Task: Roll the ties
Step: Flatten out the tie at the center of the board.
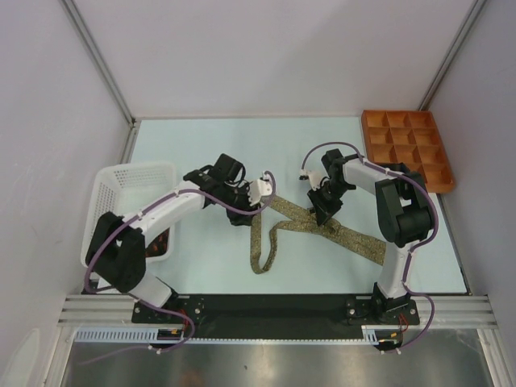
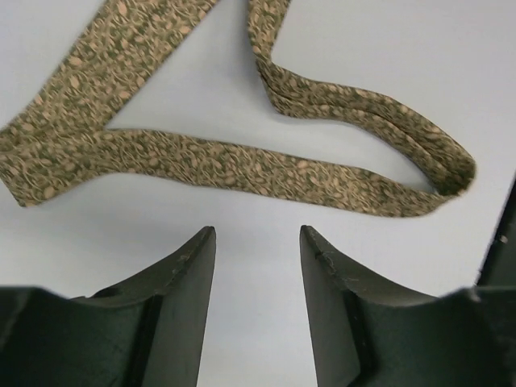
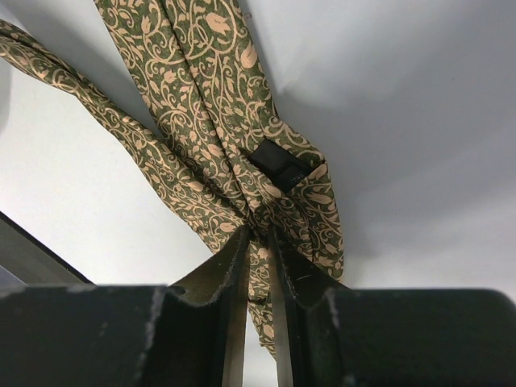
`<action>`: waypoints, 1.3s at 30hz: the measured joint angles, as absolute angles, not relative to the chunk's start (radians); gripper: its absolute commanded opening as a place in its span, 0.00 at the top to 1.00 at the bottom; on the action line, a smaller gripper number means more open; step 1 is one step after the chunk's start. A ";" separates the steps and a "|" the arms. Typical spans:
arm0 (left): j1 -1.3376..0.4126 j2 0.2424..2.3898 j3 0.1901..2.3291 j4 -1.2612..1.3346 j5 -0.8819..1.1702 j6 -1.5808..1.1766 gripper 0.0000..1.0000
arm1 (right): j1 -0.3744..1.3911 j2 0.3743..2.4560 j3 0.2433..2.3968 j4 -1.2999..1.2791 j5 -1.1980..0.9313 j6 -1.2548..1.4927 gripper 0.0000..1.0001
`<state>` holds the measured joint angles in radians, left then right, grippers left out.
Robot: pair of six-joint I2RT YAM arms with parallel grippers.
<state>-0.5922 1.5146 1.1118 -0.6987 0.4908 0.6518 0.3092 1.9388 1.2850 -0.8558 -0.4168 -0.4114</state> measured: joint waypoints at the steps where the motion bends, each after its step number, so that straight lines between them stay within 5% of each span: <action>1: -0.588 1.527 1.114 -0.677 0.481 0.652 0.45 | 0.309 1.939 1.285 -0.856 -0.417 -0.411 0.80; 6: -0.637 1.615 1.122 -0.583 0.452 0.684 0.38 | 0.309 1.941 1.285 -0.856 -0.417 -0.411 0.80; 13: -0.700 1.748 1.119 -0.502 0.365 0.774 0.42 | 0.308 1.941 1.285 -0.856 -0.424 -0.411 0.80; 17: -0.720 1.800 1.110 -0.485 0.307 0.823 0.84 | 0.305 1.941 1.283 -0.854 -0.424 -0.412 0.80; 20: -0.730 1.805 1.108 -0.484 0.288 0.847 0.98 | 0.305 1.941 1.279 -0.851 -0.426 -0.415 0.80; 26: -0.700 1.804 1.142 -0.530 0.292 0.836 1.00 | 0.306 1.934 1.271 -0.843 -0.427 -0.423 0.80; 30: -0.531 1.804 1.324 -0.605 0.356 0.756 1.00 | 0.306 1.929 1.265 -0.838 -0.426 -0.430 0.80; 32: -0.411 1.814 1.454 -0.601 0.372 0.703 0.89 | 0.306 1.926 1.263 -0.836 -0.424 -0.435 0.80; 33: -0.353 1.824 1.519 -0.588 0.371 0.672 0.74 | 0.306 1.924 1.262 -0.836 -0.422 -0.439 0.78; 34: -0.299 1.840 1.578 -0.570 0.366 0.640 0.46 | 0.307 1.922 1.261 -0.835 -0.420 -0.442 0.77; 37: -0.171 1.901 1.706 -0.525 0.316 0.530 0.24 | 0.311 1.909 1.253 -0.833 -0.418 -0.449 0.71; 39: -0.135 1.924 1.707 -0.513 0.282 0.485 0.20 | 0.311 1.889 1.240 -0.833 -0.399 -0.454 0.64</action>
